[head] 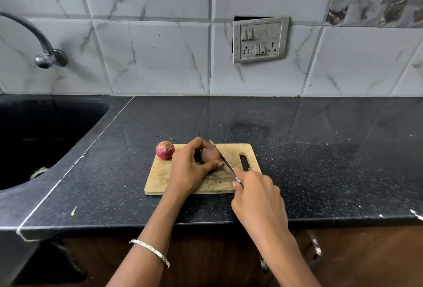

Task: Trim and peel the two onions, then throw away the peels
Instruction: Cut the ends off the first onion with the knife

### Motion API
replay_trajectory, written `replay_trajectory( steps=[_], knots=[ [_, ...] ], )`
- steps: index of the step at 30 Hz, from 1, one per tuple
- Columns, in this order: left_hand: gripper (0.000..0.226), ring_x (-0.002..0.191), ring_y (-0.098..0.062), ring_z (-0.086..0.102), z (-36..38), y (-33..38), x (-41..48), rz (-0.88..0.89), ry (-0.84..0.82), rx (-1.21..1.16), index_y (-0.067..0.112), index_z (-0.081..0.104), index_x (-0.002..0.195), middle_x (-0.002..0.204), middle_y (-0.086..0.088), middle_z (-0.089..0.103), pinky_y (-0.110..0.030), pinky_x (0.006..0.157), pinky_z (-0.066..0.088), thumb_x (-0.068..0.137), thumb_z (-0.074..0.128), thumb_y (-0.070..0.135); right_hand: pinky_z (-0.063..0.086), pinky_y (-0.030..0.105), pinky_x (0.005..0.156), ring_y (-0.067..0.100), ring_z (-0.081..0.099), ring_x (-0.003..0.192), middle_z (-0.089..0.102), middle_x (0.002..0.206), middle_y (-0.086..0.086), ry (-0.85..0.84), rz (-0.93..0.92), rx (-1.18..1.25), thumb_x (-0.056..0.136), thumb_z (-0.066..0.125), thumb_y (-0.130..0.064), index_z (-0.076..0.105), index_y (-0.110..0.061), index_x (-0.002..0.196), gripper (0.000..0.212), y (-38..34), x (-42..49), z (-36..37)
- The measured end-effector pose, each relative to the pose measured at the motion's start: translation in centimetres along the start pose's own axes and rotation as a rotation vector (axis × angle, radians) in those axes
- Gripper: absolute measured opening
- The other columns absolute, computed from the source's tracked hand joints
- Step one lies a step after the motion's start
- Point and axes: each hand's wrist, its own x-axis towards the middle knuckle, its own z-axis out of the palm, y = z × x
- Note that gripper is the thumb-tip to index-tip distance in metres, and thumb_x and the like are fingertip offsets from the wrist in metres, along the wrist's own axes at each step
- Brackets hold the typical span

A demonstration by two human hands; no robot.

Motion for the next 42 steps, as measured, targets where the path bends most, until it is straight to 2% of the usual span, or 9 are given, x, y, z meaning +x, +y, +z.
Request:
replay_trajectory(
  steps=[7, 12, 18, 23, 29, 33, 36, 39, 42],
  knots=[
    [0.04, 0.085, -0.015, 0.068, -0.2, 0.4, -0.2, 0.0, -0.001, -0.004, 0.024, 0.07, 0.092, 0.086, 0.01, 0.073, -0.031, 0.08, 0.054, 0.062, 0.096, 0.026, 0.043, 0.035, 0.068, 0.032, 0.065, 0.105, 0.066, 0.115, 0.005, 0.009, 0.011, -0.028, 0.1, 0.055, -0.021, 0.062, -0.023, 0.122, 0.023, -1.5, 2.3, 0.9],
    [0.04, 0.084, -0.009, 0.068, -0.2, 0.3, -0.3, 0.015, -0.008, 0.002, 0.027, 0.067, 0.092, 0.087, 0.012, 0.073, -0.031, 0.08, 0.056, 0.063, 0.095, 0.025, 0.043, 0.034, 0.071, 0.031, 0.064, 0.109, 0.066, 0.121, 0.003, 0.008, 0.018, 0.052, 0.101, 0.055, -0.026, 0.058, -0.033, 0.136, 0.036, -0.3, 1.8, 0.9],
    [0.043, 0.082, 0.001, 0.067, -0.7, 0.4, -0.5, -0.031, -0.038, -0.04, 0.02, 0.066, 0.092, 0.088, 0.01, 0.072, -0.01, 0.074, 0.051, 0.061, 0.096, 0.017, 0.039, 0.034, 0.06, 0.026, 0.062, 0.076, 0.063, 0.076, -0.002, 0.097, 0.053, 0.312, 0.095, 0.062, -0.032, 0.066, -0.022, 0.092, 0.012, 2.2, 4.5, 0.8],
    [0.047, 0.087, -0.011, 0.072, -0.8, 0.3, -0.5, -0.048, -0.035, -0.092, 0.017, 0.064, 0.088, 0.092, 0.005, 0.074, -0.021, 0.078, 0.059, 0.057, 0.097, 0.008, 0.04, 0.029, 0.048, 0.013, 0.052, 0.051, 0.056, 0.054, -0.005, 0.027, 0.077, 0.675, 0.081, 0.08, -0.042, 0.07, -0.013, 0.073, 0.032, 1.3, 8.4, 1.9],
    [0.047, 0.092, -0.016, 0.073, -0.9, -0.3, -0.5, -0.054, -0.03, -0.134, 0.02, 0.063, 0.087, 0.096, 0.003, 0.074, -0.035, 0.084, 0.062, 0.058, 0.096, 0.004, 0.034, 0.016, 0.035, 0.016, 0.056, 0.049, 0.065, 0.065, 0.011, -0.152, 0.154, 1.004, 0.082, 0.083, -0.014, 0.076, -0.001, 0.091, 0.017, 1.2, 9.5, 3.7],
    [0.045, 0.089, -0.013, 0.073, -0.8, 0.0, -0.5, -0.028, -0.031, -0.114, 0.018, 0.065, 0.092, 0.093, 0.002, 0.074, -0.023, 0.078, 0.06, 0.061, 0.095, 0.007, 0.044, 0.022, 0.04, 0.017, 0.062, 0.051, 0.067, 0.064, 0.013, -0.093, 0.152, 0.936, 0.086, 0.078, -0.012, 0.075, -0.002, 0.087, 0.011, 1.4, 9.9, 4.5],
    [0.044, 0.087, -0.014, 0.074, -0.7, 0.1, -0.5, -0.025, -0.048, -0.132, 0.017, 0.065, 0.095, 0.094, 0.0, 0.074, -0.023, 0.076, 0.061, 0.064, 0.094, 0.01, 0.061, 0.04, 0.06, 0.016, 0.066, 0.054, 0.074, 0.075, 0.017, -0.018, 0.121, 0.846, 0.088, 0.076, -0.012, 0.075, -0.005, 0.083, 0.009, 1.1, 9.9, 4.9],
    [0.042, 0.087, -0.012, 0.074, -0.4, 0.1, -0.4, 0.001, -0.057, -0.095, 0.021, 0.067, 0.097, 0.093, 0.003, 0.075, -0.033, 0.079, 0.063, 0.066, 0.095, 0.017, 0.06, 0.041, 0.064, 0.018, 0.067, 0.056, 0.074, 0.076, 0.014, 0.05, 0.118, 0.797, 0.088, 0.075, -0.015, 0.074, -0.007, 0.079, 0.013, 1.0, 10.0, 5.3],
    [0.04, 0.086, -0.011, 0.073, -0.1, 0.1, -0.3, 0.008, -0.041, -0.075, 0.019, 0.068, 0.096, 0.09, 0.004, 0.075, -0.03, 0.077, 0.062, 0.066, 0.094, 0.016, 0.059, 0.043, 0.067, 0.026, 0.07, 0.066, 0.072, 0.072, 0.01, 0.096, 0.133, 0.759, 0.087, 0.076, -0.023, 0.071, -0.009, 0.075, 0.019, 1.0, 10.2, 5.9]
  ],
)
